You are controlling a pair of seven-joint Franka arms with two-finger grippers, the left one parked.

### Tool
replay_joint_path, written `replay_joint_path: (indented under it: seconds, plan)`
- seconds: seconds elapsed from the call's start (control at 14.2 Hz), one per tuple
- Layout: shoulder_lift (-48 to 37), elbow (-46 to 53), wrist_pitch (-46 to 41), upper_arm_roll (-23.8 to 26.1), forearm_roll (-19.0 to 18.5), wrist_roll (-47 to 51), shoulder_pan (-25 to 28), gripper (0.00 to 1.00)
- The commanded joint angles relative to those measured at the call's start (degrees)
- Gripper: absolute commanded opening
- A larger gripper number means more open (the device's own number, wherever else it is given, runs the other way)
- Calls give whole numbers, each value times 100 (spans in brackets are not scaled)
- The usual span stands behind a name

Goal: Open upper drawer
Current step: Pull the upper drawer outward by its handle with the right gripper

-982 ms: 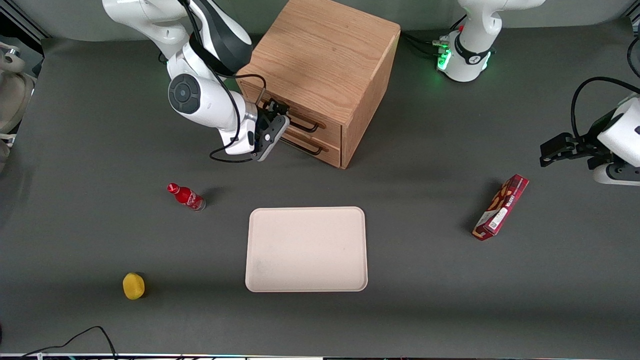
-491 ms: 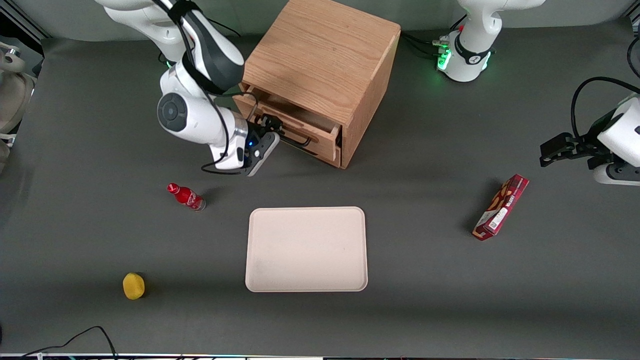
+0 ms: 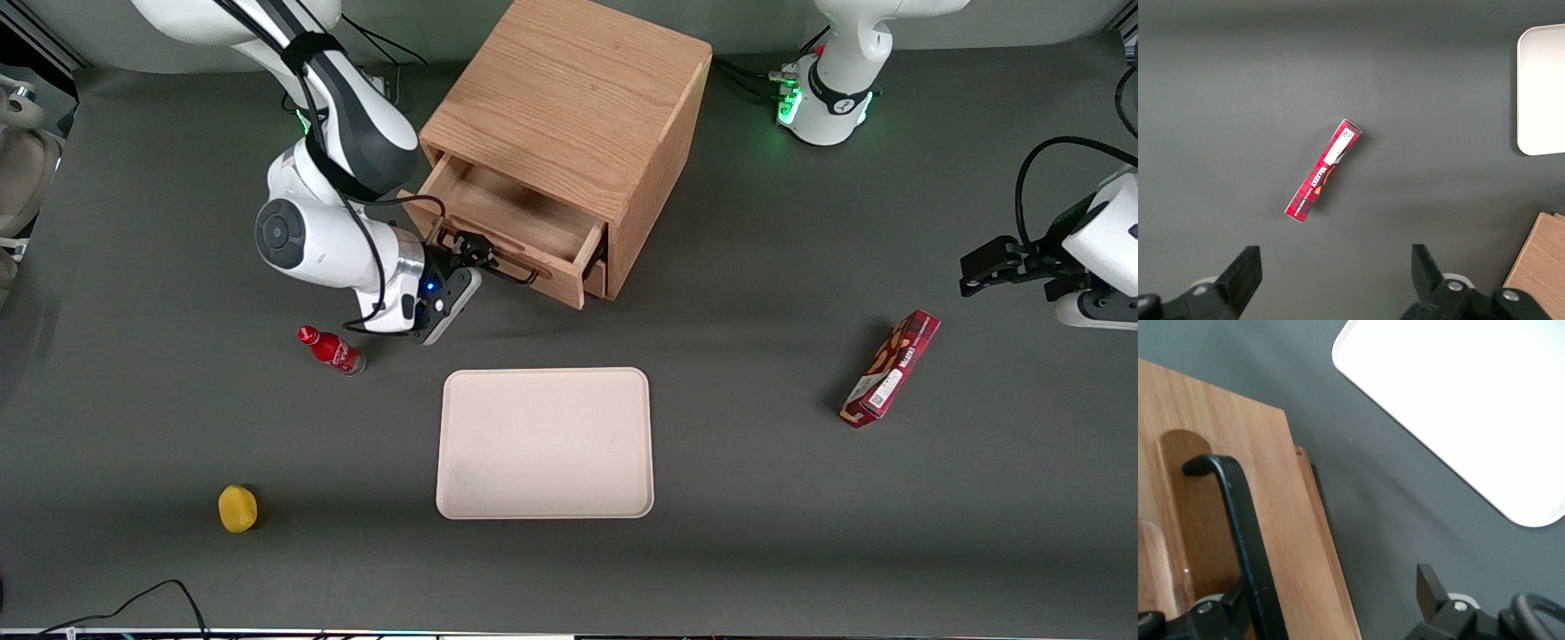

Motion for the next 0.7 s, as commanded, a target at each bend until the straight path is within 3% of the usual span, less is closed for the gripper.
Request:
replay_joint_path:
  seconds: [0.0,0.42,0.63]
  plan:
    - [312,438,-97,-198,-209,-115,47,100]
    - [770,939,-150,-366,-491,-115,38,100]
    - [1007,1509,-597,-542,-649,-124,47,100]
